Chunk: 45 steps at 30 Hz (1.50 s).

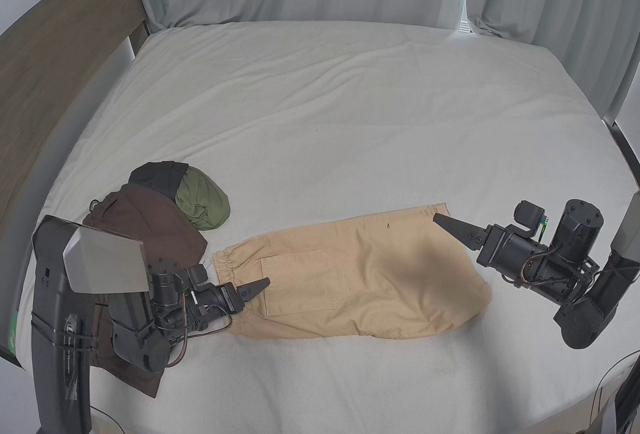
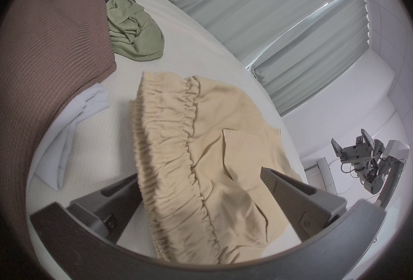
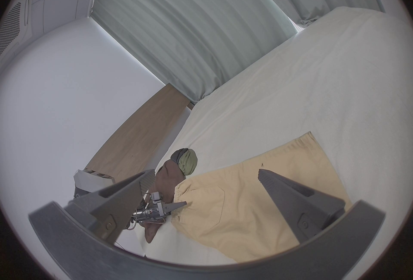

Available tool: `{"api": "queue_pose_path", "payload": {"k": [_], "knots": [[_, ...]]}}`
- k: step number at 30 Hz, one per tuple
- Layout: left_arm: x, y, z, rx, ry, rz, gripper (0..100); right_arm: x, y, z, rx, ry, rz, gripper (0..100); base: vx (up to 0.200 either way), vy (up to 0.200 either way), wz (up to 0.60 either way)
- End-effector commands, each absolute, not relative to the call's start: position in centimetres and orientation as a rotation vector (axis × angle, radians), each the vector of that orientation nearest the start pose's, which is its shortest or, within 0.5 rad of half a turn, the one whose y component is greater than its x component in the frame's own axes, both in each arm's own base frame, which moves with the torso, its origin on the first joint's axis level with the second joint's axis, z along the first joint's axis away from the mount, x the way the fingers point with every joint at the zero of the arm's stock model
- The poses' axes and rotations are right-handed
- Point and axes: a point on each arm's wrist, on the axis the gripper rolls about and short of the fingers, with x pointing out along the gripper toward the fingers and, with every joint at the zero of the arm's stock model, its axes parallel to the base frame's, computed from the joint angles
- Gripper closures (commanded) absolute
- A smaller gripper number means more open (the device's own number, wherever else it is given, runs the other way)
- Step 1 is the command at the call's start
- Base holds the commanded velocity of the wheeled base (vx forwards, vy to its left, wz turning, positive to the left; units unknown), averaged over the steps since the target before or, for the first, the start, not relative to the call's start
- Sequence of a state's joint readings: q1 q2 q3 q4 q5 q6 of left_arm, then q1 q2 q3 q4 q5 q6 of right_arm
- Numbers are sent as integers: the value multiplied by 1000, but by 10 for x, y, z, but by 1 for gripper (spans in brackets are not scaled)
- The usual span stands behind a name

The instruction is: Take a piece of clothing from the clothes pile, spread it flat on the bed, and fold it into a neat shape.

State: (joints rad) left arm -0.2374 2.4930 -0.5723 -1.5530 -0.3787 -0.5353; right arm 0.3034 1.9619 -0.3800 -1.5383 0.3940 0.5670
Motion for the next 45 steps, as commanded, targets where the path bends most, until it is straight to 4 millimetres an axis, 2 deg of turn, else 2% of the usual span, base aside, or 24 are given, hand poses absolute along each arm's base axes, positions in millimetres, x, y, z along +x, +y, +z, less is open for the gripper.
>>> {"api": "queue_pose_path", "payload": {"k": [1, 6, 11, 17, 19, 28, 36, 45], "knots": [[332, -88, -46, -541, 530, -495, 100, 273, 95, 96, 546, 246, 668, 0, 0, 0, 0], [332, -89, -49, -540, 536, -501, 100, 273, 95, 95, 546, 250, 665, 0, 0, 0, 0], [325, -86, -49, -544, 567, -516, 100, 274, 95, 92, 545, 260, 661, 0, 0, 0, 0], [321, -81, -39, -550, 565, -546, 100, 274, 95, 92, 545, 260, 662, 0, 0, 0, 0], [316, -79, -30, -557, 562, -566, 100, 273, 95, 90, 546, 271, 659, 0, 0, 0, 0], [303, -57, -16, -583, 569, -553, 100, 271, 96, 87, 544, 284, 660, 0, 0, 0, 0], [284, -36, 1, -619, 586, -612, 100, 269, 96, 84, 544, 302, 661, 0, 0, 0, 0], [276, -15, 16, -629, 540, -591, 100, 271, 99, 73, 510, 330, 658, 0, 0, 0, 0]]}}
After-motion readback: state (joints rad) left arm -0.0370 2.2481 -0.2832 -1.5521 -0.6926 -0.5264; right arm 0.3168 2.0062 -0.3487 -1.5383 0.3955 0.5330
